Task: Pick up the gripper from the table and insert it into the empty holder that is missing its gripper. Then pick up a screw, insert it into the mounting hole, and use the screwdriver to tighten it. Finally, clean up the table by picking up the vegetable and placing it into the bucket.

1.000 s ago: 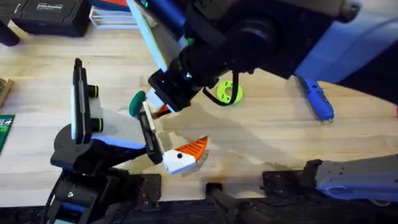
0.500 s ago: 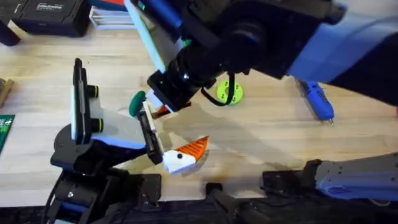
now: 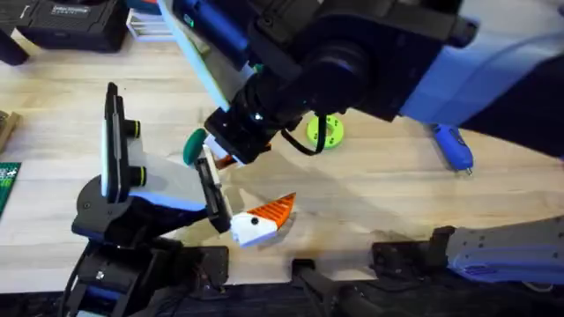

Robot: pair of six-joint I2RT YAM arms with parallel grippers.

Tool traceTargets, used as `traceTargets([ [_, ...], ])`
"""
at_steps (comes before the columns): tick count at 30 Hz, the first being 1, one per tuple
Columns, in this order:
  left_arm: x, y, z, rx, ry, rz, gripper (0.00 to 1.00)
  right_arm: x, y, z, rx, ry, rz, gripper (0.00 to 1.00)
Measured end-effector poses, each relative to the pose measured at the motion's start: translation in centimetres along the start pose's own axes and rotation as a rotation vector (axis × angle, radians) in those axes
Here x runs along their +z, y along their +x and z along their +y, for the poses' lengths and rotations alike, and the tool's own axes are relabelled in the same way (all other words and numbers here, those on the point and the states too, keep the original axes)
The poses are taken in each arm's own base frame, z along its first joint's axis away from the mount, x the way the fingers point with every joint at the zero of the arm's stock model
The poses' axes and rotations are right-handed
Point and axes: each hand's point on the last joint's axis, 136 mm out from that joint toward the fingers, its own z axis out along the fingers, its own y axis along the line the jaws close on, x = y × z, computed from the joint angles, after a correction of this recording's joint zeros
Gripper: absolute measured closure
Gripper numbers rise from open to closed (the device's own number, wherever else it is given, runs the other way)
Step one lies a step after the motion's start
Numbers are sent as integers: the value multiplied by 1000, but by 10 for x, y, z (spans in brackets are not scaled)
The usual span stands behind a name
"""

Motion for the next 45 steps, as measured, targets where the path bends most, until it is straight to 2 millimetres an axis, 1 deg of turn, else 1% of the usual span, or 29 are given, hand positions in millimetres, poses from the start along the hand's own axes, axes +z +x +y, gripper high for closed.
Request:
traceTargets([
  [3,0,0,-1,-1,4,1,14,0,2,0,1,1,7,985],
  [4,0,0,-1,0,4,1,14,0,3,0,-1,-2,13,906],
  [6,0,0,-1,-1,6,1,14,0,6,3,-1,-11,25,639],
  [7,0,0,-1,0,5,1,14,-1,7,3,-3,-6,28,484],
  [9,0,0,0,1,3,0,14,-6,10,-3,6,13,35,194],
  [10,0,0,0,2,3,0,14,-8,10,-6,12,18,33,72],
  [11,0,0,0,6,3,0,14,-11,9,-7,14,18,26,26],
  [15,0,0,-1,12,4,0,14,-27,8,-4,14,-2,-5,10],
  [17,0,0,-1,13,4,0,15,-39,11,-8,26,0,-10,10],
  [21,0,0,-1,13,4,0,15,-70,21,-29,93,26,-25,10],
  [25,0,0,-1,15,4,0,15,-101,19,-53,166,36,-112,10],
  [27,0,0,-1,16,4,0,15,-109,28,-62,198,43,-140,8],
  [28,0,0,-1,16,5,0,14,-111,36,-67,214,43,-147,8],
  [31,0,0,-1,16,5,0,15,-109,60,-71,247,17,-170,8],
  [34,0,0,-1,16,5,0,15,-109,79,-63,253,-61,-215,8],
  [38,0,0,-1,16,5,0,15,-126,96,-44,225,-180,-292,8],
  [40,0,0,-1,16,4,0,15,-134,108,-35,188,-205,-295,8],
  [43,0,0,-1,16,4,0,10,-140,129,-22,86,-233,-269,8],
  [44,0,0,-1,15,4,0,48,-141,133,-19,52,-237,-268,8],
  [45,0,0,-1,16,5,0,112,-142,134,-17,21,-240,-272,8],
])
